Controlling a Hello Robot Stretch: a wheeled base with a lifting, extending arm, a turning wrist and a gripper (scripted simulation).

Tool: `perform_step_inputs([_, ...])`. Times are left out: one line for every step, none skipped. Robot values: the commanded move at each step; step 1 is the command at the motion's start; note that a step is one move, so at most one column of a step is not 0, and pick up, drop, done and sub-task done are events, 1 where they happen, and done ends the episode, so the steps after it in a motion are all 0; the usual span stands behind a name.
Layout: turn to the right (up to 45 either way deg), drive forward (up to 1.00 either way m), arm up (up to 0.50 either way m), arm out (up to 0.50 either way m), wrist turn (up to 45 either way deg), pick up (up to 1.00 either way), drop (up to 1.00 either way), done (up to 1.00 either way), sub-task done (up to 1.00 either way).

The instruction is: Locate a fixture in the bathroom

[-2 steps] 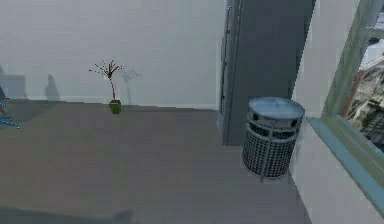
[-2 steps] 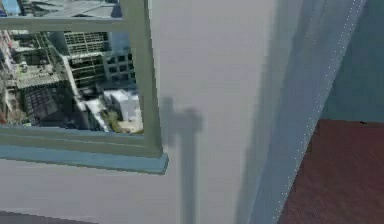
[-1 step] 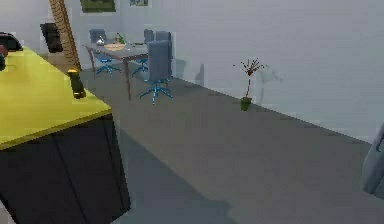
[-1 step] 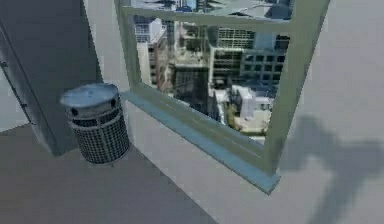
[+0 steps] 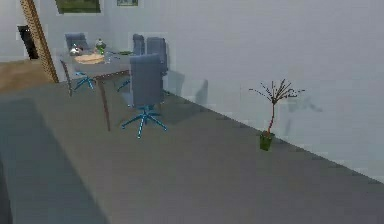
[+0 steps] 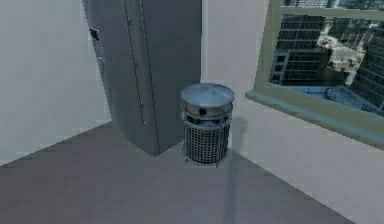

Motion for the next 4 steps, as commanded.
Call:
perform_step_inputs([-9.0,0.00,0.00,0.00,0.0,0.00,0.00,0.00,0.00])
perform_step_inputs([0.0,0.25,0.00,0.00,0.0,0.00,0.00,0.00,0.00])
perform_step_inputs([-33.0,0.00,0.00,0.00,0.0,0.00,0.00,0.00,0.00])
perform_step_inputs([0.0,1.00,0.00,0.00,0.0,0.00,0.00,0.00,0.00])
